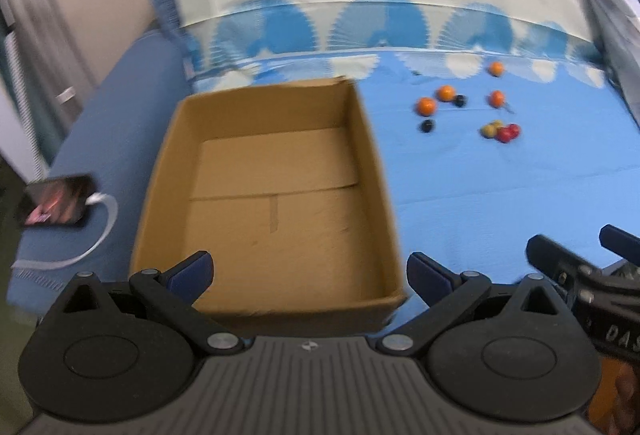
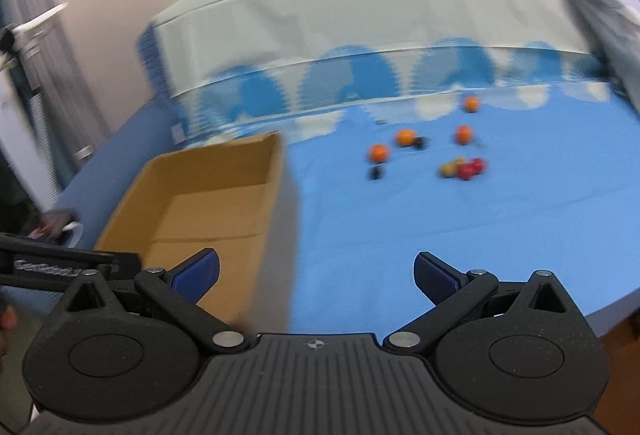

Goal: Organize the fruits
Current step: 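Grasp a mandarin with the left tool while the right tool grasps a red tomato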

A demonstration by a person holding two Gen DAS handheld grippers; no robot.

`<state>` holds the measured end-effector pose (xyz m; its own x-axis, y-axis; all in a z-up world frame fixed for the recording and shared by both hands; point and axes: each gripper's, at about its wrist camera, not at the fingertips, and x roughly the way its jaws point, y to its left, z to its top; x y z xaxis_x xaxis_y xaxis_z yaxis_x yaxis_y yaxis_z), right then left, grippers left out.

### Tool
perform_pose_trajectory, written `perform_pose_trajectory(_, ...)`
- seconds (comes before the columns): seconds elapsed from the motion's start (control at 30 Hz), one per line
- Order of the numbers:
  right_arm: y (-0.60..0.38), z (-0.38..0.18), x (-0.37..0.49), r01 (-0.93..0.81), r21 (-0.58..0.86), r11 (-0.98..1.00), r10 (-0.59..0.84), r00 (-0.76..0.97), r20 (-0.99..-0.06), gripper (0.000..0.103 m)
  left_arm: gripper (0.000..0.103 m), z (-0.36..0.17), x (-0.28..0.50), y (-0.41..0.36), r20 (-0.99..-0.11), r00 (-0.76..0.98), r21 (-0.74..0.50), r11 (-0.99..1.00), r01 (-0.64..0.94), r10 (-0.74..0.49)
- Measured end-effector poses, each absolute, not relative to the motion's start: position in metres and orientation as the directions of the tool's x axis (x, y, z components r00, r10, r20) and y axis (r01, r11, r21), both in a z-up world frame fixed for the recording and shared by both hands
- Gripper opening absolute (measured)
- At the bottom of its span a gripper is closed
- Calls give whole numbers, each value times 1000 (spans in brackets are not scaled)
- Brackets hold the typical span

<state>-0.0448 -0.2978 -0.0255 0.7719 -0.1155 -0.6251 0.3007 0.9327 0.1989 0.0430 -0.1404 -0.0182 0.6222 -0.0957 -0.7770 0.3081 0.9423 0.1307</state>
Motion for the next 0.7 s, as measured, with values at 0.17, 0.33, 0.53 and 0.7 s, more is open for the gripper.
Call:
perform_pose_trajectory(0.17, -359, -37, -42, 429, 147, 891, -255, 742, -620, 103, 103, -27, 70, -201, -778, 601, 89, 913, 397, -186)
perform_pose_trajectory(0.33, -418, -54, -24, 527, 93, 845, -373, 704, -604, 103, 103, -48, 105, -263, -788, 557, 38, 883, 468, -262)
perform_pose_trajectory(0.53, -490, -99, 34, 577, 53, 815, -422, 654, -628, 103, 103, -94, 173, -342, -812, 522, 65, 848, 527, -262)
perform_pose_trajectory(0.7, -530, -151, 101, 548, 30, 836, -390, 632, -669, 103, 103, -146, 253, -379, -876, 408, -31, 875, 483, -256)
